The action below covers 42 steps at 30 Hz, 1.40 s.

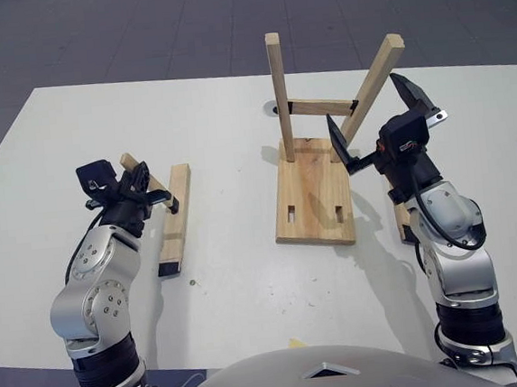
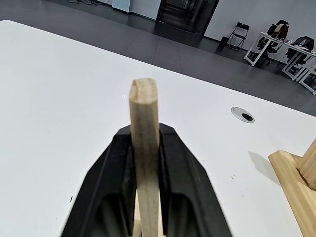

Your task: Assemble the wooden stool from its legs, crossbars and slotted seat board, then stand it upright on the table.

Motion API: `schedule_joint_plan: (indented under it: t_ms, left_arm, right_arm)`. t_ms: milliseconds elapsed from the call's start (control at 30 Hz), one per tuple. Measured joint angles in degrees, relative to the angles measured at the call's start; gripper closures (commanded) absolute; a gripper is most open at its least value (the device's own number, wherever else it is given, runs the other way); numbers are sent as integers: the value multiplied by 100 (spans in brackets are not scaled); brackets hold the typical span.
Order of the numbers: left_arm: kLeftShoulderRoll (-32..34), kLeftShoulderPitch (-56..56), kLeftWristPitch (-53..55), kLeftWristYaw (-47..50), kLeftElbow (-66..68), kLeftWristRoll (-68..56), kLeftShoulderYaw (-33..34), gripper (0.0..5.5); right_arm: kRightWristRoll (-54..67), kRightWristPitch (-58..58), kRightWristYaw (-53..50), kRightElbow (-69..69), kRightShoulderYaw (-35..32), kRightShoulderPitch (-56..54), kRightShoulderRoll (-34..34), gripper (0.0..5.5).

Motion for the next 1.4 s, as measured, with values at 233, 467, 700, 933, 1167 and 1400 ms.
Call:
schedule_joint_plan:
  t_ms: [233, 467, 700, 933, 1167, 1400]
  left_arm:
    - [-54, 24, 2, 2, 0, 2, 103, 507]
    - [-52, 82, -83, -141, 23, 73, 87, 507]
    - [112, 669, -1656, -1280, 582, 731, -402, 507]
    - [237, 1240, -3316, -1832, 1107, 1509, -835, 507]
    - [150, 1062, -3368, -1843, 1413, 1302, -704, 507]
    - [167, 859, -2999, -1718, 1396, 1115, -557, 507]
  right_arm:
    - [0, -1, 41, 25, 0, -65, -1, 10]
    - [-2, -14, 43, 79, 3, -111, -1, 10]
    - [1, -24, 58, 100, -1, -162, -4, 10]
    - [11, -34, 149, 183, -28, -302, -56, 10]
    - [9, -38, 164, 221, -52, -367, -58, 10]
    - [8, -69, 162, 272, -51, -405, -55, 10]
